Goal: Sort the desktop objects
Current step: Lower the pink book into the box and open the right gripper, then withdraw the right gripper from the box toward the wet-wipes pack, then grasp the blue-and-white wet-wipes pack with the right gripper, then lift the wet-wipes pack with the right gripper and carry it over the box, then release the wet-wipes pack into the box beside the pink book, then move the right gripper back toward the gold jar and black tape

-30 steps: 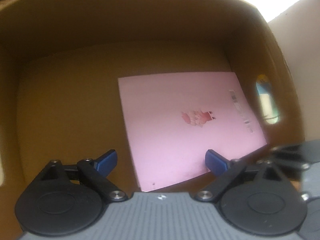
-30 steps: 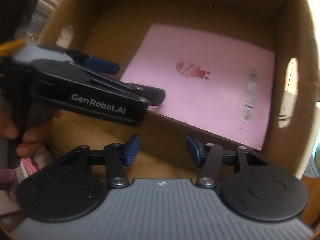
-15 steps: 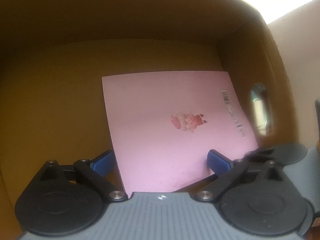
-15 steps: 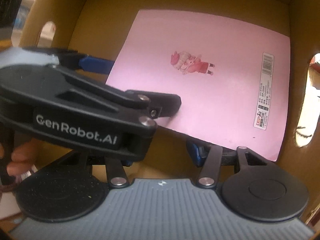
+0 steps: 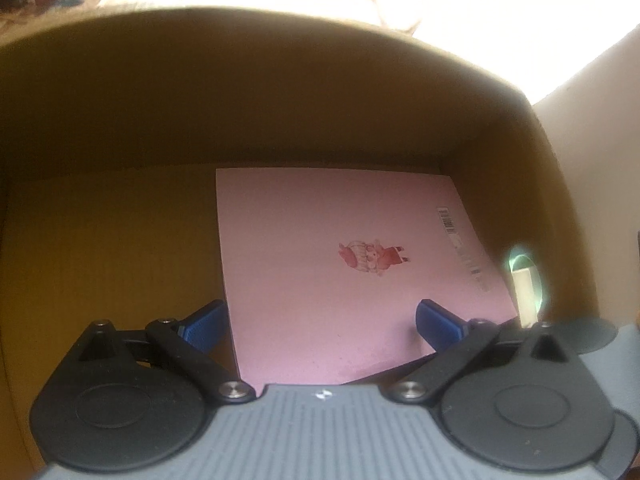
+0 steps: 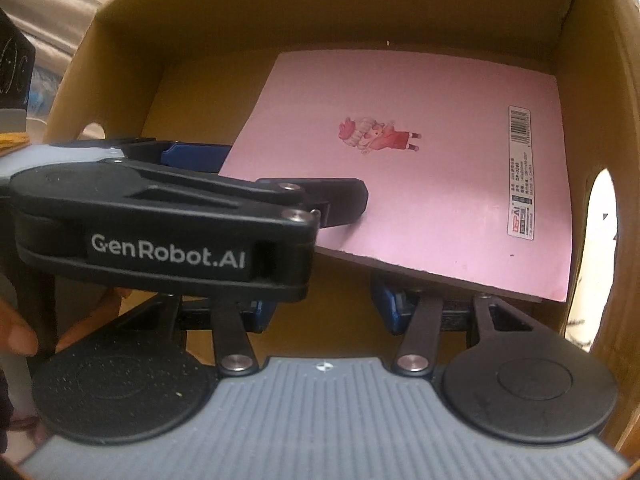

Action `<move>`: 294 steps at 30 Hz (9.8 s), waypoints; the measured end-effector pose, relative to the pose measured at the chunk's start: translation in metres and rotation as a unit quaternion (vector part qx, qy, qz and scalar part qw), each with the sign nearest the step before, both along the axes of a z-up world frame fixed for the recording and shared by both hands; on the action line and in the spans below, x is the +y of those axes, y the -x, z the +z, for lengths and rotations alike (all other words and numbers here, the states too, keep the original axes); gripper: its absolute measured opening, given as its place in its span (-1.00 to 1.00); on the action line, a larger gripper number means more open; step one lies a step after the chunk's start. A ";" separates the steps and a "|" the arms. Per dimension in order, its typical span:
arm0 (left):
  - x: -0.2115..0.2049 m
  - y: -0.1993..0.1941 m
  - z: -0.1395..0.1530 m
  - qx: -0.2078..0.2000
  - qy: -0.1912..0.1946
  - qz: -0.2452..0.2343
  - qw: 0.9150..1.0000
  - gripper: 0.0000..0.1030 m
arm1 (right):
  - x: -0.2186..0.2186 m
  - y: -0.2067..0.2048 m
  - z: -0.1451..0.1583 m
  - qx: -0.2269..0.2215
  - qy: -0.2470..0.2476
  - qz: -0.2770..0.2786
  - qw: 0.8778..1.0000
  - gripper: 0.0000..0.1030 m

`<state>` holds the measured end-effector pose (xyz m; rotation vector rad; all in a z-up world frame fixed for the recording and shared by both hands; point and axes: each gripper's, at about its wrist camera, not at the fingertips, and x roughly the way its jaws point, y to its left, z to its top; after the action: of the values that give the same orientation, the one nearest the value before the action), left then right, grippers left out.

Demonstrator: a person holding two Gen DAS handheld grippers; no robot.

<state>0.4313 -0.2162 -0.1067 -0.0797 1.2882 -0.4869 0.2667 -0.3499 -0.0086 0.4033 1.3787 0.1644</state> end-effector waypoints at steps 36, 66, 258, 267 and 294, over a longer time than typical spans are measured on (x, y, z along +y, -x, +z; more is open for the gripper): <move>0.121 0.211 0.182 -0.237 0.036 0.054 0.969 1.00 | 0.026 0.223 0.120 -0.324 0.084 -0.095 0.938 0.85; 0.106 0.315 -0.005 -0.075 -0.001 0.005 0.997 0.89 | 0.078 0.292 -0.001 -0.167 -0.115 -0.167 0.965 0.34; -0.029 0.111 0.009 0.021 0.036 -0.080 0.996 0.97 | -0.093 0.179 0.097 -0.267 -0.021 -0.231 0.935 0.40; -0.031 0.106 0.004 0.059 0.087 -0.052 0.993 0.98 | -0.097 0.184 0.095 -0.265 -0.027 -0.239 0.934 0.40; 0.046 0.187 0.104 -0.108 0.173 0.047 0.978 0.99 | -0.075 0.294 0.143 -0.325 -0.048 -0.280 0.902 0.46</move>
<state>0.2446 -0.1704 -0.0030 -0.3682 0.9721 -0.6173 -0.0270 -0.4249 0.1341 0.7353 0.5593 -0.1079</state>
